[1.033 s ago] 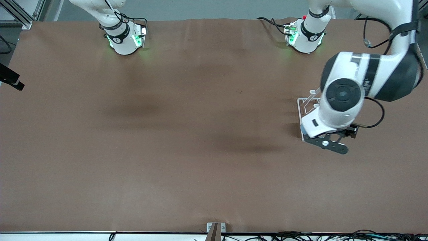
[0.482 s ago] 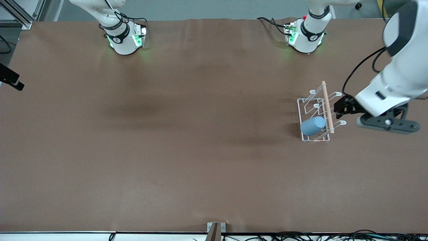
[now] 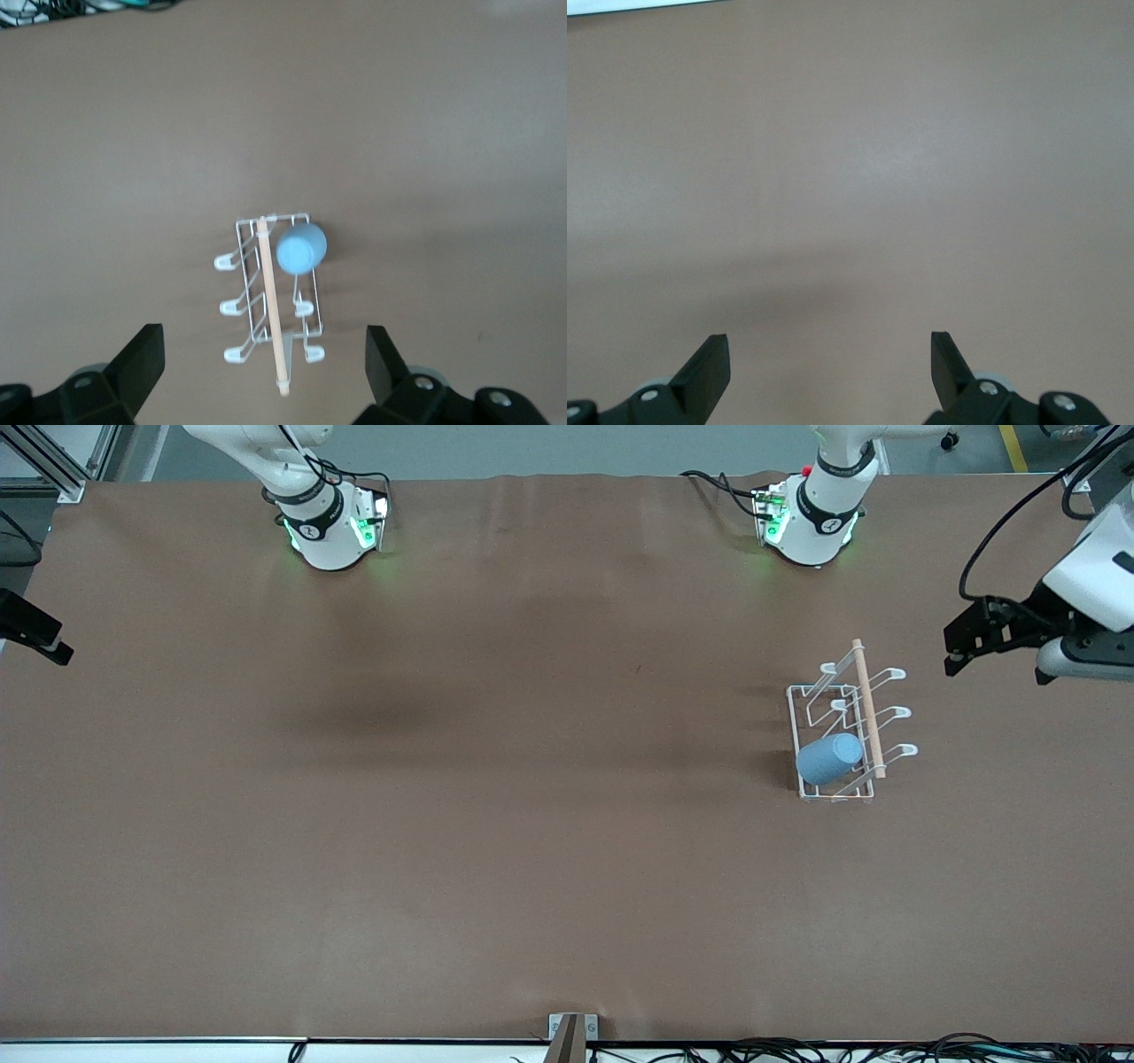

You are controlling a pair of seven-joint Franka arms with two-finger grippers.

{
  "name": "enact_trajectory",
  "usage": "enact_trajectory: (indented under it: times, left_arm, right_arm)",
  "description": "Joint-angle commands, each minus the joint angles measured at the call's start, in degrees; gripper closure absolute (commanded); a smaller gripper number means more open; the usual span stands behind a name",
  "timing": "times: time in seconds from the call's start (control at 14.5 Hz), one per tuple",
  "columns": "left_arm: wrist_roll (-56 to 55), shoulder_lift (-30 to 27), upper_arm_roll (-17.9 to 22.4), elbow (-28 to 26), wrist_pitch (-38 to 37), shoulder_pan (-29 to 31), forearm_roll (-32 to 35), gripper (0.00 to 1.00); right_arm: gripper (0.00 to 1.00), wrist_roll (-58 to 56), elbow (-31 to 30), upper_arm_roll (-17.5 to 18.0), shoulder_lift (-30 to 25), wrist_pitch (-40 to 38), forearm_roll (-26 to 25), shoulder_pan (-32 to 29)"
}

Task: Hang cup on cup holder

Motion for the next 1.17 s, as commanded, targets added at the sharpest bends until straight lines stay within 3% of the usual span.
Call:
enact_trajectory:
  times: [0.0,0.62,0.9,1.1]
  left_arm:
    - [0.08,-3.90,-0.08,-2.03,-2.40,-0.44,-1.13,0.00]
    - [-2.21,-5.67,0.80,-3.61,-4.61,-2.64,-3.33,0.00]
    - [-2.39,-5.49,5.80,-4.84,-3.29,-5.62,-2.98,0.00]
    - [-2.38,-5.50,6.25,-5.98,-1.36,-5.28,-2.89,0.00]
  right_arm:
    - [0.00,0.76,0.52,-0.21,0.07,-0.02,-0.80,0.37]
    - [0.00,0.76,0.52,-0.21,0.07,-0.02,-0.80,0.02]
    - [0.00,0.67,0.69,-0.30,0.07,-0.11,-1.49,0.19]
    - [0.00,0.76,0.69,-0.21,-0.01,-0.02,-2.29,0.37]
